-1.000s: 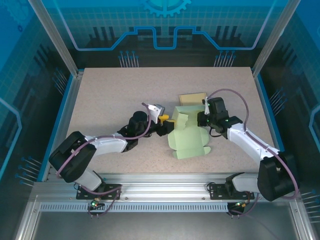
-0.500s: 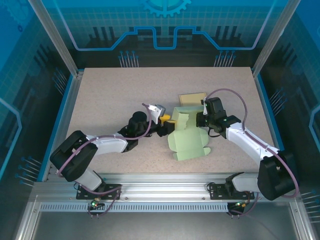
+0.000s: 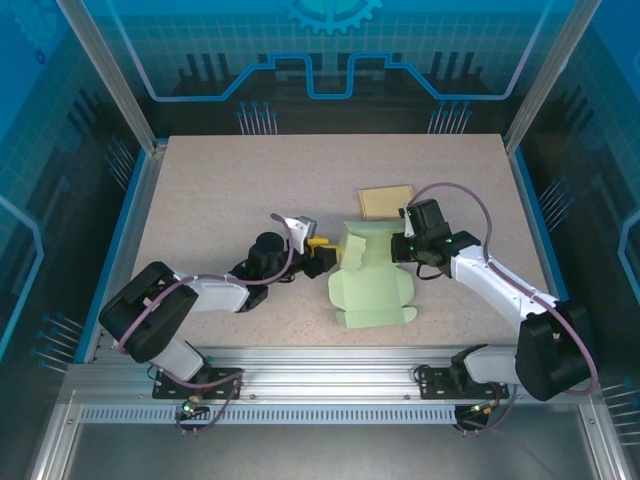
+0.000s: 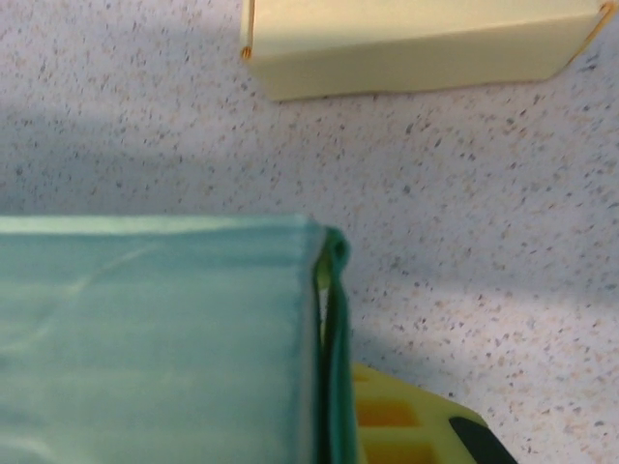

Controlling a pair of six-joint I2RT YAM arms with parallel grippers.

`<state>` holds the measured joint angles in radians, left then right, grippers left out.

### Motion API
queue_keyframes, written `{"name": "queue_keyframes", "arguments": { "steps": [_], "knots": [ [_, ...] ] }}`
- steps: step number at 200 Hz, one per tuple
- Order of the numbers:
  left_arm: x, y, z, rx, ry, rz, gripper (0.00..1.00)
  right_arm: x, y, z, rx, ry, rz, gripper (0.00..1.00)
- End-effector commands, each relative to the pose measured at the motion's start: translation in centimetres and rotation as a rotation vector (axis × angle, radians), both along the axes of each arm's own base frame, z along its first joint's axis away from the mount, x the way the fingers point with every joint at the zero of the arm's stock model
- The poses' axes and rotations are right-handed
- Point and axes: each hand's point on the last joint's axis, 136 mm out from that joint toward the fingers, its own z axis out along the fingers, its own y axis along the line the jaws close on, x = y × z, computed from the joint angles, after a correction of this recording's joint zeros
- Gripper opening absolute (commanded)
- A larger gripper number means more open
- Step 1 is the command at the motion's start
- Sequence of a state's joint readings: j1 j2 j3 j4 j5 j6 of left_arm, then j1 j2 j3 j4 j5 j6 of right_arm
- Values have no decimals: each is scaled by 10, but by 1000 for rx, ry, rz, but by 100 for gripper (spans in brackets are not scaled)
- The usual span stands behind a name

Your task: Fold the paper box

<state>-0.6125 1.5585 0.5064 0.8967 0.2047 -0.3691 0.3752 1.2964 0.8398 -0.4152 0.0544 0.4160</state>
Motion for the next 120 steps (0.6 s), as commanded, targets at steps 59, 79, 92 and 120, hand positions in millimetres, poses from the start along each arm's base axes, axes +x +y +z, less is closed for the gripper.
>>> {"name": "queue_keyframes", "arguments": {
  "steps": [59, 79, 92, 120],
  "knots": [
    [6, 0, -15, -146, 65, 18, 52, -7, 2, -19, 3, -25, 8, 0],
    [7, 4, -17, -140, 55, 29, 51, 1, -3, -18, -37, -67, 5, 0],
    [8, 7, -18, -121, 48, 41, 50, 6, -4, -17, -57, -95, 3, 0],
    [7, 11, -21, -63, 35, 49, 50, 16, -10, -16, -91, -136, -16, 0]
  ]
}}
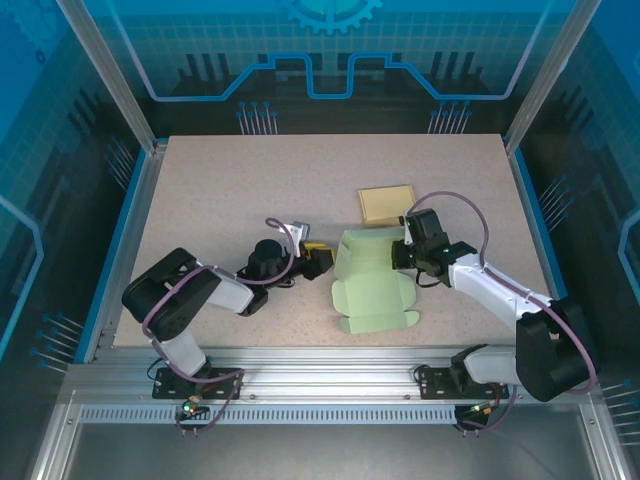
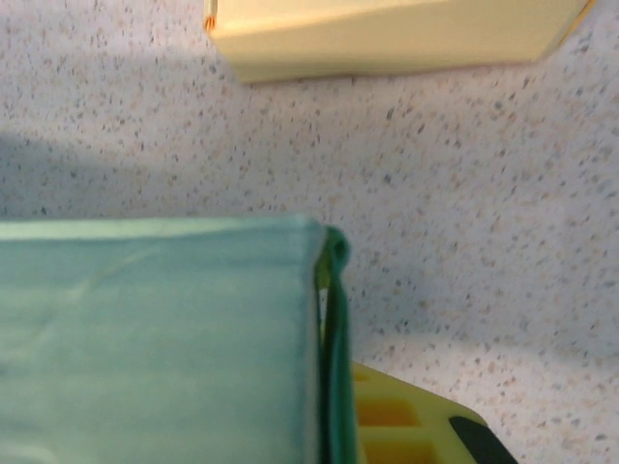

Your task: Fold the paper box

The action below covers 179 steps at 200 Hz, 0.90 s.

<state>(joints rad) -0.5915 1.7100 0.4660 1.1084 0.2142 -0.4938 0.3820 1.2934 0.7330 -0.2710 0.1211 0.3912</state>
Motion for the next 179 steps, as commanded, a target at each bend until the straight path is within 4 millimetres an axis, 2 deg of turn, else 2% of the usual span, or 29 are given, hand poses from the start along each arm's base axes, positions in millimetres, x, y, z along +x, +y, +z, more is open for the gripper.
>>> {"name": "queue_keyframes", "arguments": {
  "steps": [1, 78, 111, 149, 179],
  "knots": [
    [0, 7, 7, 28, -45, 11, 50, 13, -1, 4, -44, -75, -3, 0],
    [-5, 10, -13, 204, -103, -45, 52, 33, 3, -6, -82, -99, 20, 0],
    [-9, 7, -11, 236, -144, -85, 56, 36, 4, -12, -93, -96, 25, 0],
    [-17, -1, 2, 222, -213, -152, 60, 37, 3, -17, -100, -104, 22, 0],
    [-14, -6, 6, 235, -242, -163, 62, 37, 2, -21, -106, -110, 25, 0]
  ]
}}
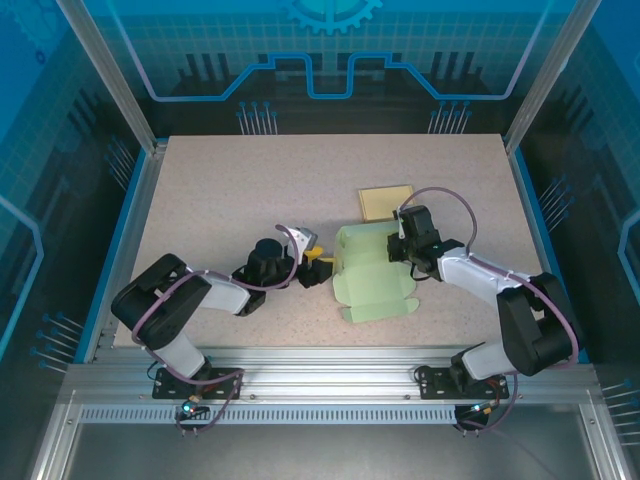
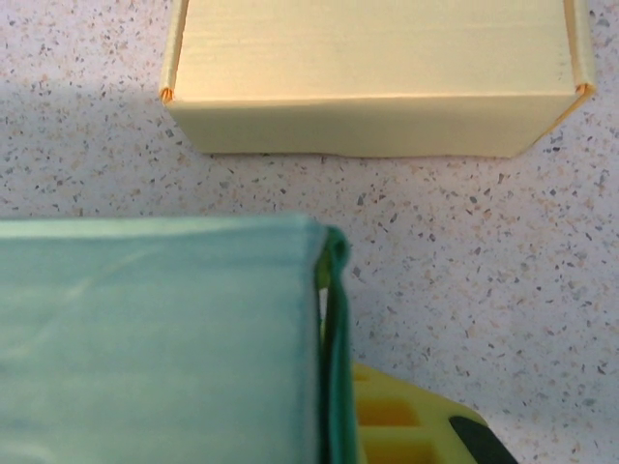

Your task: Fold the paper box

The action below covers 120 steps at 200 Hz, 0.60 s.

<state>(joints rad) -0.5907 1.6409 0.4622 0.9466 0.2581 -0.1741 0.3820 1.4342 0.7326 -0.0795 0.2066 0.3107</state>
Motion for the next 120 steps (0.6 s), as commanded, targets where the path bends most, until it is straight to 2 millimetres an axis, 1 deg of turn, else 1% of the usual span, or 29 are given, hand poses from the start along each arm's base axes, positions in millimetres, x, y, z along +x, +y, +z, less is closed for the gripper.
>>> {"name": "queue_keyframes", "arguments": {
  "steps": [1, 43, 77, 104, 120],
  "knots": [
    [1, -7, 17, 5, -77, -49, 62, 2, 4, -4, -15, -24, 17, 0],
    [13, -11, 12, 62, -107, -24, 63, 1, 5, -9, -47, -37, 18, 0],
    [23, -15, 10, 79, -124, -10, 60, 0, 5, -14, -97, -45, 7, 0],
    [21, -22, 4, 110, -131, -29, 60, 0, 6, -17, -122, -39, 8, 0],
    [17, -27, -1, 138, -138, -49, 61, 1, 7, -17, -132, -40, 10, 0]
  ]
}}
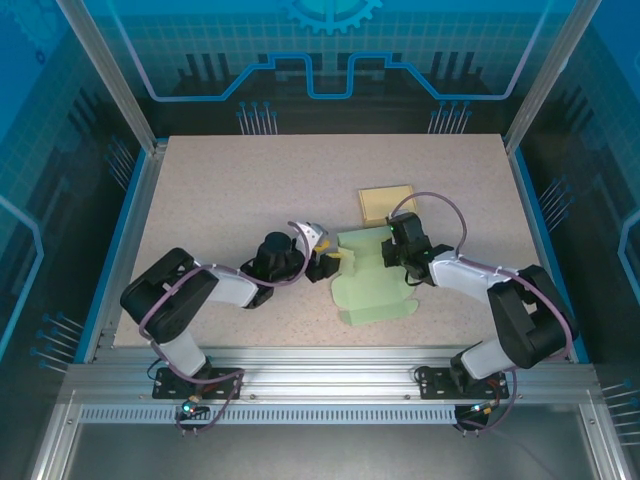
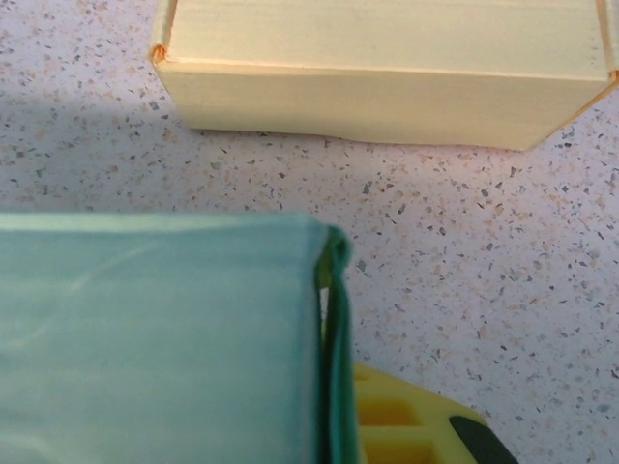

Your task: Fold the paper box

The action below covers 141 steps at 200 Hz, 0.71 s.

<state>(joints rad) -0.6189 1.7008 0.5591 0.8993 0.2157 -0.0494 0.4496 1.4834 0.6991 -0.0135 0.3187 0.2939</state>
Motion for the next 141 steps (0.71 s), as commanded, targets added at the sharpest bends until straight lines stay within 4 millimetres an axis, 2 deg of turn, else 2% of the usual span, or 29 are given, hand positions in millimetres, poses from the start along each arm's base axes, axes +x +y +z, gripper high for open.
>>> {"name": "queue_keyframes", "arguments": {
  "steps": [1, 37, 141],
  "knots": [
    [1, -11, -2, 54, -44, -24, 60, 4, 2, 0, -36, -19, 2, 0],
    [-3, -20, -11, 114, -53, -23, 61, 4, 3, -1, -47, -19, 4, 0],
    [21, -18, -31, 150, -26, 224, 56, -1, 5, -2, -52, -35, -12, 0]
  ]
}}
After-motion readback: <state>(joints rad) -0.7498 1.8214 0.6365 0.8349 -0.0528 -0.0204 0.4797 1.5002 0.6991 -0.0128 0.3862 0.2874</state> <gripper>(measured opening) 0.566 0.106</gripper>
